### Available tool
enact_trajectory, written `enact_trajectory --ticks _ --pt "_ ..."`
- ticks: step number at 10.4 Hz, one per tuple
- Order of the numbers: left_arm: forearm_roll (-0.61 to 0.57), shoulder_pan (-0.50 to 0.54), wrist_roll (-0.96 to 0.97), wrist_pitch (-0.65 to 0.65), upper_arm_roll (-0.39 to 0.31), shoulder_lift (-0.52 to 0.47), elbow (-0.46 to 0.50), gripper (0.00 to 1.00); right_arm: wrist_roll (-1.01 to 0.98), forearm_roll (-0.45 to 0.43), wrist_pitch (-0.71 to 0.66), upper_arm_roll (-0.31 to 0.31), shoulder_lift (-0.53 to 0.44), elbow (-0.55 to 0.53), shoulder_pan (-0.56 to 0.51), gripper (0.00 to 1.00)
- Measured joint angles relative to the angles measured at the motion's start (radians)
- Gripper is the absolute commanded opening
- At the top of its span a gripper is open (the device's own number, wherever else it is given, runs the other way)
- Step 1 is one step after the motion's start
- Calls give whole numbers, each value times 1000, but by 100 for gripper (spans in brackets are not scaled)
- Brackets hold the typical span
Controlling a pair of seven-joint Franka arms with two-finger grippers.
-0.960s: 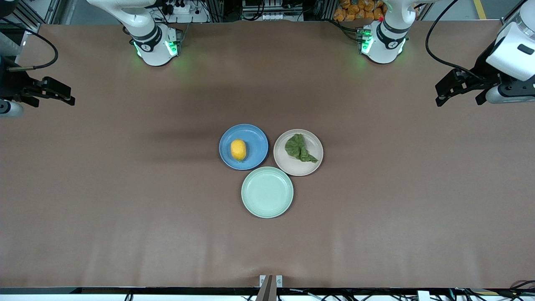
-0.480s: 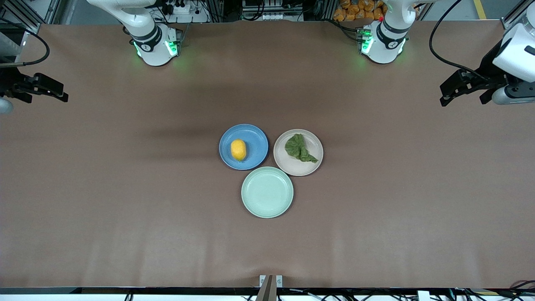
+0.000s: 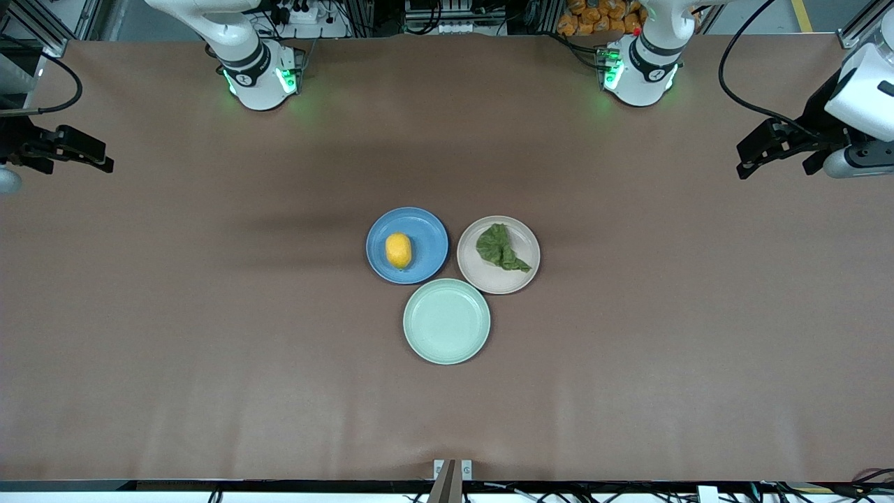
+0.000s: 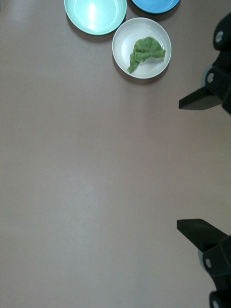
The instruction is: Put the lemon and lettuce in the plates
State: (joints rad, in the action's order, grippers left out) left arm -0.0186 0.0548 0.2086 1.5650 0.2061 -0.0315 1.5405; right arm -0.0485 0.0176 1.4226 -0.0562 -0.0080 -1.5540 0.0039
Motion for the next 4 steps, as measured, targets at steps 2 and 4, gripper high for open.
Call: enact_trajectory --ticks 2,4 --pt "0 0 0 -11 0 8 0 100 0 0 0 0 1 1 0 100" --pt "0 0 0 -36 0 16 0 100 0 0 0 -1 3 1 2 100"
